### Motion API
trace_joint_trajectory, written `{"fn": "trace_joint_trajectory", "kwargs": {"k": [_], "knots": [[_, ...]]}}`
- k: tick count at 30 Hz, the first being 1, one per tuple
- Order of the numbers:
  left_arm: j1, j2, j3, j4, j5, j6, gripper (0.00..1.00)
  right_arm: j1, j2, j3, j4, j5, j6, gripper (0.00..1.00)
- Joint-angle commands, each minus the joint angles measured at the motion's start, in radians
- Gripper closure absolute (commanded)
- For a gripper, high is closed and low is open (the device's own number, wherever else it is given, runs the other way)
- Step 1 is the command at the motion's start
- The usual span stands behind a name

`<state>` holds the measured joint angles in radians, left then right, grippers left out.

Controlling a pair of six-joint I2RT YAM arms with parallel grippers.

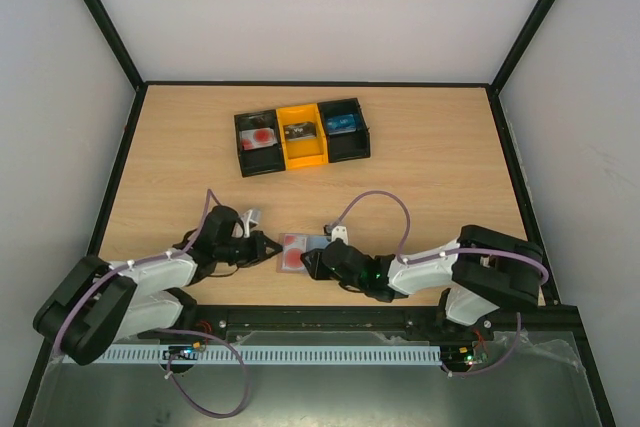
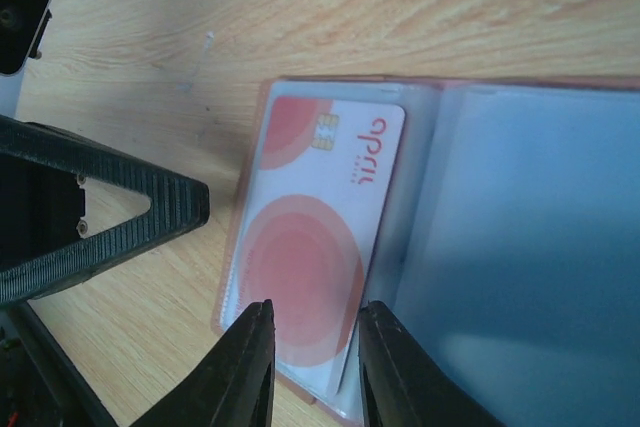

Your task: Take the credit cards out of the card holder

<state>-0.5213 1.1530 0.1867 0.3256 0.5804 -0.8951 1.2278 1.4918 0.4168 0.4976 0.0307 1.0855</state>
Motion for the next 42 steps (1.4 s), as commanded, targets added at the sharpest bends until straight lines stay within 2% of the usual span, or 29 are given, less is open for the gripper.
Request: {"fn": "trace_joint_trajectory", "kwargs": {"k": [1,7,13,27,42], "knots": [[-0.020,0.044,-0.029,0.077,0.008,-0.004,0.95,-0.005,0.033,-0.014,0.066,-0.003,0.039,0.77],[-0.043,0.114,-0.047,0.152,0.011,-0.022,0.97,-0.005,0.046,-0.043,0.097,0.013,0.056,0.78],[-0.064,0.165,-0.051,0.134,-0.034,-0.016,0.97,-0.007,0.062,-0.070,0.145,0.021,0.077,0.79],[-0.095,0.139,-0.059,0.101,-0.096,-0.034,0.97,-0.015,0.082,-0.062,0.188,0.029,0.079,0.83],[-0.142,0.167,-0.064,0.140,-0.120,-0.073,0.97,-0.016,0.113,-0.063,0.228,0.021,0.096,0.83]]}}
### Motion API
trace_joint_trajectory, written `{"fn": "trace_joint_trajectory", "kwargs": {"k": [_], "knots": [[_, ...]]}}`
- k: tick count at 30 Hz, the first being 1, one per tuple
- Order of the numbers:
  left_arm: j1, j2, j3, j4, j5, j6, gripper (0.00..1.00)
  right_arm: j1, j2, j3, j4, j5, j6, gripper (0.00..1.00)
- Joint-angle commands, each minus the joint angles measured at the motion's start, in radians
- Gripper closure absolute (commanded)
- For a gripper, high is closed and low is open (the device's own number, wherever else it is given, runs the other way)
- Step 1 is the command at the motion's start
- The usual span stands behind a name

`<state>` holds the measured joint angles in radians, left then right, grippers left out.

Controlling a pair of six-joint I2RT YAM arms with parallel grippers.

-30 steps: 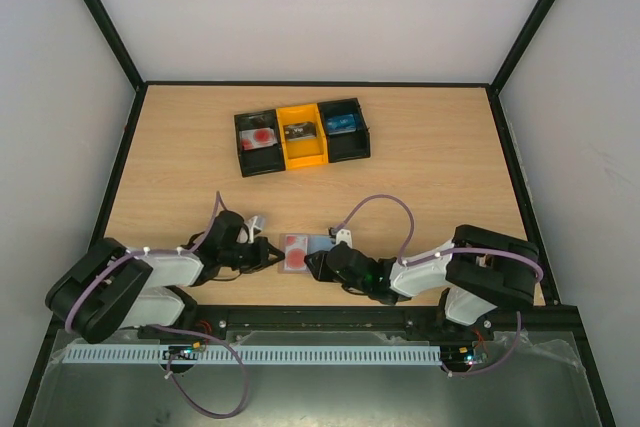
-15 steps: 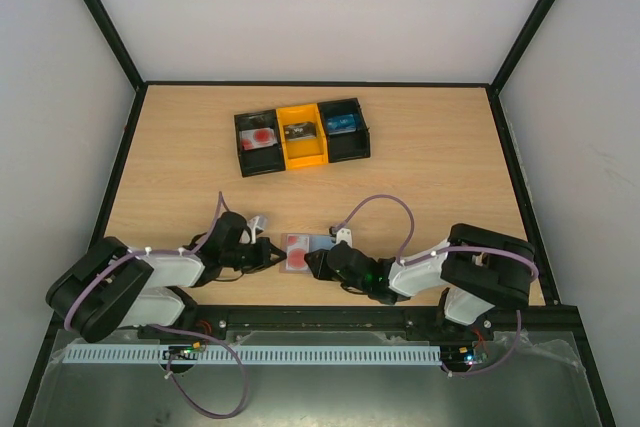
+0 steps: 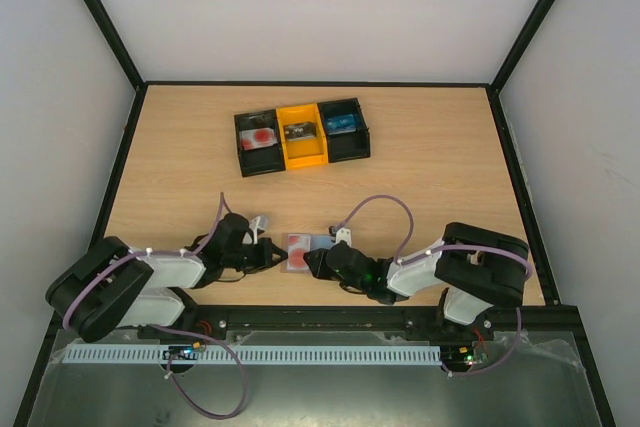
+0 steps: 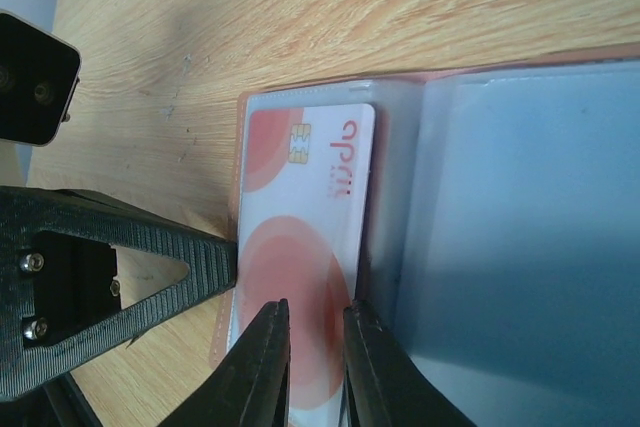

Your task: Take the credit cards out of the card holder

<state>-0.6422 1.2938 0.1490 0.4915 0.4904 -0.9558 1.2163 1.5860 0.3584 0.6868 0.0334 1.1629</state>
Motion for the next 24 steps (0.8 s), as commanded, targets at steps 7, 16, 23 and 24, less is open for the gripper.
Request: {"fn": "trace_joint_trajectory", "kwargs": {"k": [7,16,23,24], "knots": [[-0.043,0.030,-0.016,-0.054,-0.070,-0.008,0.97,-0.011,0.011,-0.044,0.099,0.019,0.049,0.93],[-0.044,0.037,-0.012,-0.060,-0.084,-0.015,0.96,-0.017,-0.023,-0.101,0.161,0.047,0.067,0.98],[-0.047,0.029,-0.011,-0.067,-0.085,-0.015,0.97,-0.018,-0.017,-0.104,0.176,0.039,0.076,0.98],[-0.047,0.031,-0.011,-0.066,-0.085,-0.015,0.97,-0.018,-0.013,-0.102,0.175,0.039,0.077,0.97]]}}
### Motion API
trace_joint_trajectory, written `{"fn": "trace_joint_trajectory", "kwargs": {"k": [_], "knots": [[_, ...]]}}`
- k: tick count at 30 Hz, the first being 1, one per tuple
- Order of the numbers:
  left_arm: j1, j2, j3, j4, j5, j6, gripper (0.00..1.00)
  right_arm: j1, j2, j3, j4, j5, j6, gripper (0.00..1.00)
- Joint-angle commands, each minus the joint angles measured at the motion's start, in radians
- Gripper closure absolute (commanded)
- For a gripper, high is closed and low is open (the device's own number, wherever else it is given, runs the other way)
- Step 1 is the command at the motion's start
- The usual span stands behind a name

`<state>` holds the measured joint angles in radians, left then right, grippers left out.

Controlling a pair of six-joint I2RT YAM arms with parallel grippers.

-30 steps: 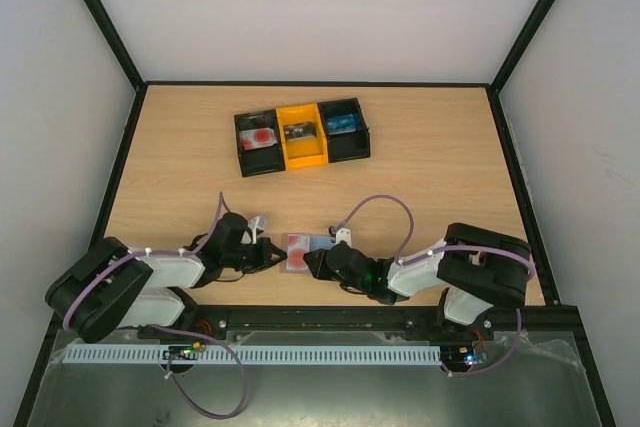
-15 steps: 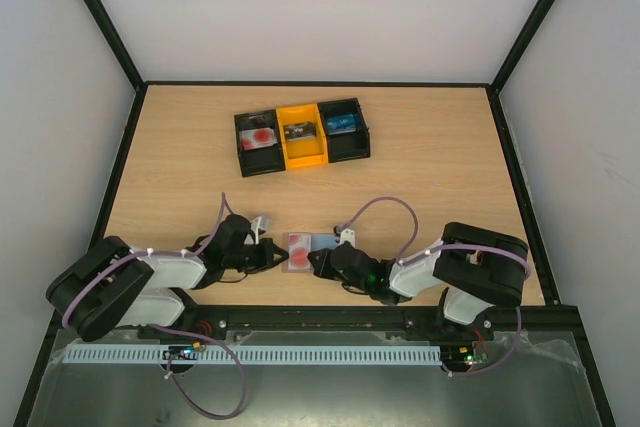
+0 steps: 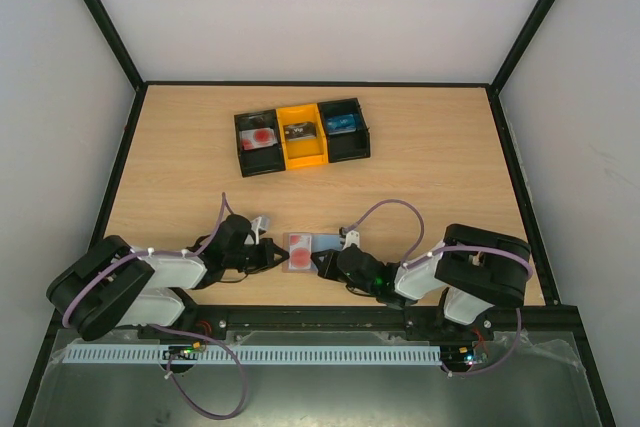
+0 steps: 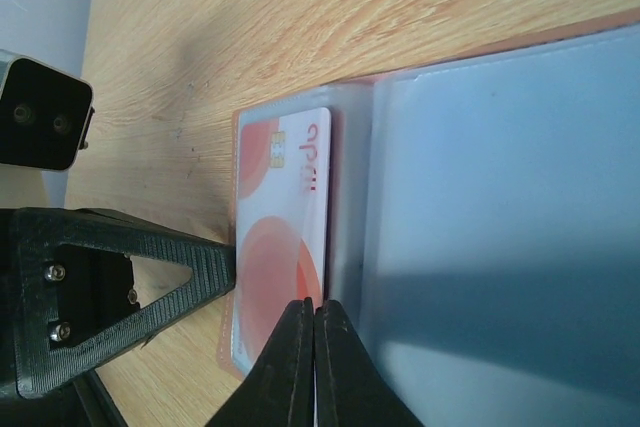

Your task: Take the credit cards out of the card holder

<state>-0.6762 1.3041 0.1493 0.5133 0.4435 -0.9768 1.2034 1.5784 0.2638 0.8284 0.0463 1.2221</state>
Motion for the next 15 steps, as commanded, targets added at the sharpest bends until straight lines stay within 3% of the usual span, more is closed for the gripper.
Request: {"fn": "trace_joint_trajectory", "kwargs": {"k": [1,8,15], "knots": [[-0.014,0.022,-0.012,-0.087,-0.038,0.007,0.97,-0.005,-0.001,-0.005,0.030,0.027,0.017,0.96],[-0.022,0.032,-0.012,-0.082,-0.040,-0.001,0.97,-0.013,0.027,0.010,0.018,0.024,0.022,0.89],[-0.030,0.046,-0.013,-0.072,-0.046,-0.005,0.97,-0.016,0.040,0.013,0.038,0.006,0.012,0.88]]}}
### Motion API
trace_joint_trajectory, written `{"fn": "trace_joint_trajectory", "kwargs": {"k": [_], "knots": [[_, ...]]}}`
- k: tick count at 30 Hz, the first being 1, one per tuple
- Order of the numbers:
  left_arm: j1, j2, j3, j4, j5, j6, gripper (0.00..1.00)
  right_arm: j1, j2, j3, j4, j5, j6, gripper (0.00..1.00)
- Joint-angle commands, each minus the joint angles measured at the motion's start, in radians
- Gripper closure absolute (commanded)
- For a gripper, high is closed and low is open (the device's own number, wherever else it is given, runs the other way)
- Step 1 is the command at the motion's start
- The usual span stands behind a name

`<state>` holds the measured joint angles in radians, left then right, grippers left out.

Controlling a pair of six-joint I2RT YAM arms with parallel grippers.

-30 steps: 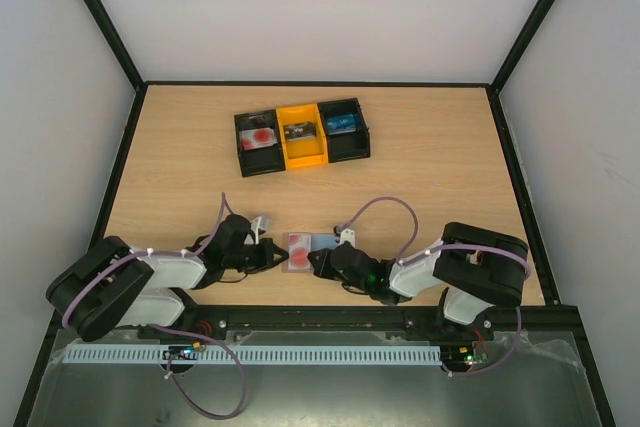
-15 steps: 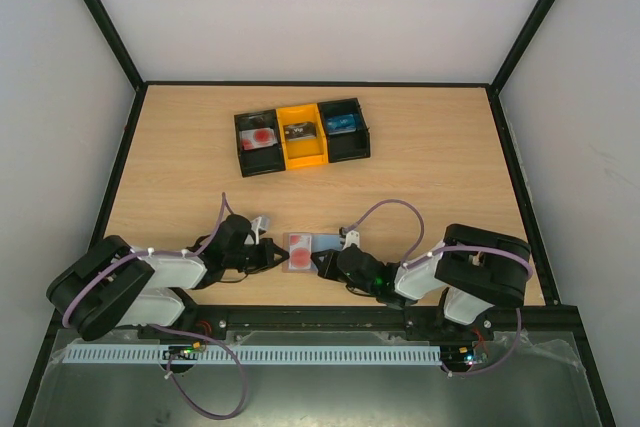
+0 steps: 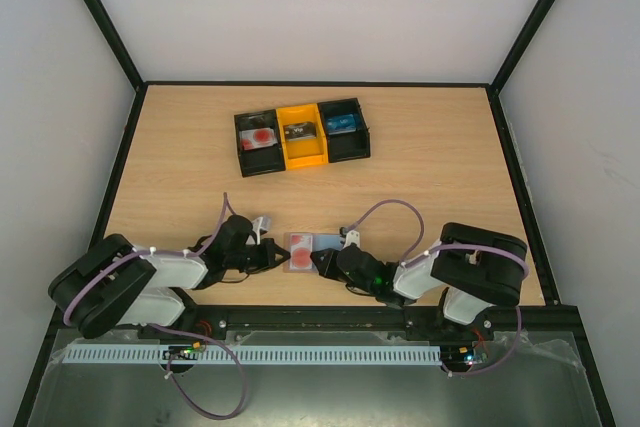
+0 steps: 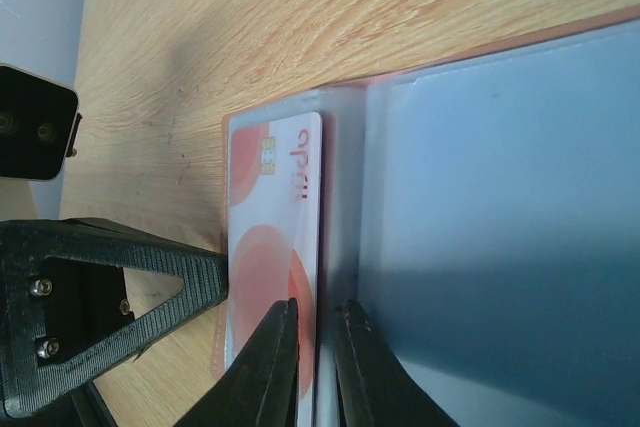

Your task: Take the credit cards out of the card holder

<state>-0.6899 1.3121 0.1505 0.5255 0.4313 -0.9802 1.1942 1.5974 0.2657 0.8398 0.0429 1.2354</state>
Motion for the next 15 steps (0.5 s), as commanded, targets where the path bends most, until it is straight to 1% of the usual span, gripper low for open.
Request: {"fn": "trace_joint_trajectory", "kwargs": {"k": [1,11,15], "knots": [[-0.017,0.042,-0.014,-0.082,-0.032,-0.003,0.97,-0.007,0.026,0.011,0.038,0.005,-0.003,0.88],[-0.021,0.051,-0.014,-0.077,-0.031,-0.004,0.97,-0.015,0.072,0.017,0.083,-0.034,-0.002,0.88],[-0.022,0.054,-0.019,-0.070,-0.034,-0.005,0.97,-0.017,0.077,-0.002,0.150,-0.048,0.001,0.92]]}}
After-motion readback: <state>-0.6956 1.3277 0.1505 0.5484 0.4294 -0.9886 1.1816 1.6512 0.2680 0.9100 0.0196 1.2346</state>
